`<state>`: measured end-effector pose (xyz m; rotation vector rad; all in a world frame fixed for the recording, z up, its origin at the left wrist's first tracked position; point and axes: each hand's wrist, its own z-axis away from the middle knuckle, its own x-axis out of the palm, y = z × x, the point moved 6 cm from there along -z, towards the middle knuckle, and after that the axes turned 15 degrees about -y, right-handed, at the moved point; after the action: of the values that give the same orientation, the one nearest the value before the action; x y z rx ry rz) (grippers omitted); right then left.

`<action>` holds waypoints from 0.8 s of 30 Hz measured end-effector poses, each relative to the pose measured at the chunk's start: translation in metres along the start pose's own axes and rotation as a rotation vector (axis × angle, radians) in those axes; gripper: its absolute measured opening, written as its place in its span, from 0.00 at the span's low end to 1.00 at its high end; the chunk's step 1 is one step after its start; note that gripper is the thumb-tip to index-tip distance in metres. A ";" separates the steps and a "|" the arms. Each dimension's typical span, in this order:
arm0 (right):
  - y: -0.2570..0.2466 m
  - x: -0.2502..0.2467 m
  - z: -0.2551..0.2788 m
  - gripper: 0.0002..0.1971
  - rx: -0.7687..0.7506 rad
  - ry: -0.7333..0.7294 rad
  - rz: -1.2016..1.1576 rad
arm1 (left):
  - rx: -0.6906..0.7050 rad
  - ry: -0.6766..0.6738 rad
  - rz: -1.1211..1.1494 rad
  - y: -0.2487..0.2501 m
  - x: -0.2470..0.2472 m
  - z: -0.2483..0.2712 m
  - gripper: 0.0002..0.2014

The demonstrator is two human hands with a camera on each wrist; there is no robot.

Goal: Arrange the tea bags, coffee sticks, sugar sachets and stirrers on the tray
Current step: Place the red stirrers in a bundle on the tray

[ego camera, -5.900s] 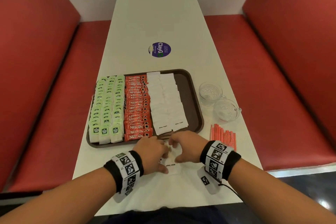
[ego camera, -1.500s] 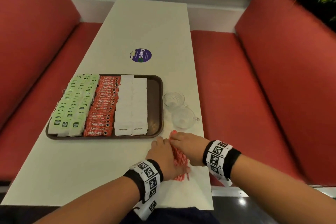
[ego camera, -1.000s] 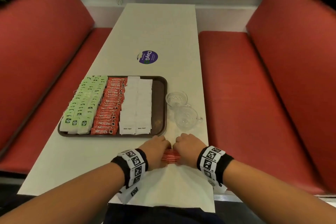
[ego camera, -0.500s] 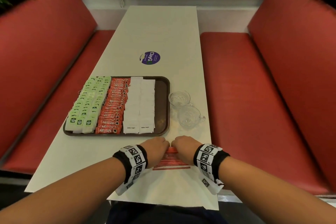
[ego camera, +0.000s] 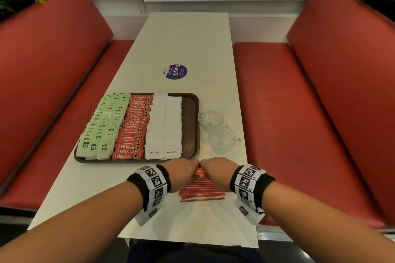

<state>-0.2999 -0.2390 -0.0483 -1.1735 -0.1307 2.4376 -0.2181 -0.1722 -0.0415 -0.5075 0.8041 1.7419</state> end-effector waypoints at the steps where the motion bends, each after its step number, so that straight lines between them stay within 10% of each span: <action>1: 0.000 -0.004 0.003 0.08 -0.010 0.018 -0.035 | 0.001 0.008 -0.010 -0.001 -0.003 0.001 0.14; 13: 0.020 -0.058 0.033 0.16 -0.094 0.406 -0.683 | 0.011 0.324 0.006 0.001 -0.057 0.029 0.16; 24: 0.018 -0.084 0.029 0.17 -0.151 0.585 -0.974 | 0.190 0.726 0.654 -0.041 -0.086 0.067 0.15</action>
<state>-0.2819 -0.2877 0.0266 -1.3911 -0.5585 1.2189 -0.1489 -0.1724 0.0523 -0.8266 1.7875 2.0433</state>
